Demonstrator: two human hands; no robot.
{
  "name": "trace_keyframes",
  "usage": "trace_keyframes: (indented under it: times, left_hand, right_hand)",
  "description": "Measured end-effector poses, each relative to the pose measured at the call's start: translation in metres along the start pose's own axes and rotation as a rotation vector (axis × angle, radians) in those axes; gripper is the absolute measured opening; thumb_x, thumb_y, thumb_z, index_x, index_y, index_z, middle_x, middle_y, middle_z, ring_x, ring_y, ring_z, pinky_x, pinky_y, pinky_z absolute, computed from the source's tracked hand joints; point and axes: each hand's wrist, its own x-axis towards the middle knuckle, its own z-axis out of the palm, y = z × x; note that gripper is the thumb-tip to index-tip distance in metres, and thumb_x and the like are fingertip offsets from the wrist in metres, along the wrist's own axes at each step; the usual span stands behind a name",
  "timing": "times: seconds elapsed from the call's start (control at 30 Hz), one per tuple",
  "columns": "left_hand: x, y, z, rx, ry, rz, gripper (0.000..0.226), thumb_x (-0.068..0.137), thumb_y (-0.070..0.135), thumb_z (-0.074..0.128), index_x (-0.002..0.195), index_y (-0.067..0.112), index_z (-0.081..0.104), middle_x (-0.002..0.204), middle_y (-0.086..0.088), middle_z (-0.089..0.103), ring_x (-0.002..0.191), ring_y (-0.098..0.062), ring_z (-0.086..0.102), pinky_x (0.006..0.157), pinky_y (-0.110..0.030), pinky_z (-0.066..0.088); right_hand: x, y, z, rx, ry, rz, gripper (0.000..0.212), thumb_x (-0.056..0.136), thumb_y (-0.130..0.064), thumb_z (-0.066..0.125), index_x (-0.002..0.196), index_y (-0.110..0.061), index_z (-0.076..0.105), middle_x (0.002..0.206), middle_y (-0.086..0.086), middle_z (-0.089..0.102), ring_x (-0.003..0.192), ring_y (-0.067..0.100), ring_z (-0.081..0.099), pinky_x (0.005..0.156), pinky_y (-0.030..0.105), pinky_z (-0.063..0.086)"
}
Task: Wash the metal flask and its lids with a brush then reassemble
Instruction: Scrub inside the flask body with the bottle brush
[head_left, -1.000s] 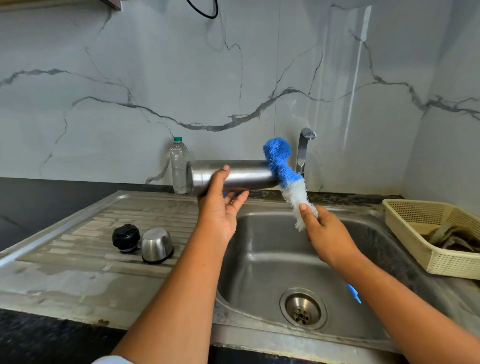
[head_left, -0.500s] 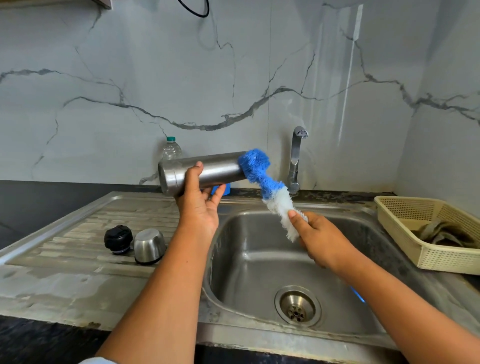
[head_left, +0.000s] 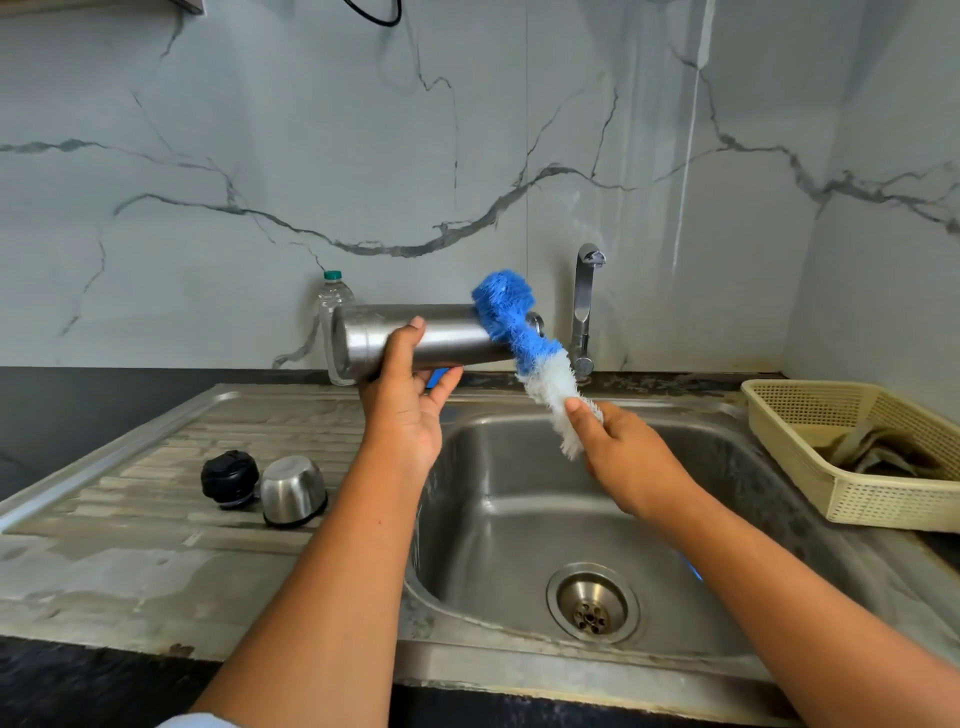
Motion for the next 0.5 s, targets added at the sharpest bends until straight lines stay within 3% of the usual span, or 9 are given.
trace_keyframes:
  times: [0.13,0.27,0.5]
  left_hand:
    - [0.009,0.008,-0.008,-0.049,0.001,0.045,0.054,0.083,0.025,0.083,0.132,0.015,0.062,0.126,-0.011,0.072,0.115,-0.026,0.070,0.078,-0.037,0.063]
    - [-0.004,-0.009,0.003,0.112,-0.035,0.006,0.080,0.058,0.034,0.093,0.131,0.014,0.065,0.133,-0.012,0.068,0.123,-0.028,0.064,0.077,-0.039,0.063]
    - [0.003,0.001,-0.006,-0.001,-0.018,0.031,0.035,0.084,0.023,0.082,0.116,0.018,0.068,0.123,-0.009,0.070,0.117,-0.025,0.066,0.074,-0.036,0.063]
  right_hand:
    - [-0.007,0.005,-0.002,-0.016,-0.042,-0.010,0.043,0.103,-0.060,0.037,0.092,-0.026,0.061,0.066,-0.010,0.056,0.059,0.006,0.051,0.058,0.024,0.037]
    - [0.002,-0.004,0.001,0.018,0.015,-0.005,0.042,0.104,-0.059,0.035,0.100,-0.024,0.058,0.068,-0.011,0.055,0.061,0.006,0.049,0.057,0.024,0.035]
    - [-0.006,0.003,0.000,-0.006,-0.067,0.000,0.040,0.104,-0.060,0.036,0.089,-0.029,0.058,0.066,-0.010,0.055,0.056,0.004,0.049,0.055,0.022,0.035]
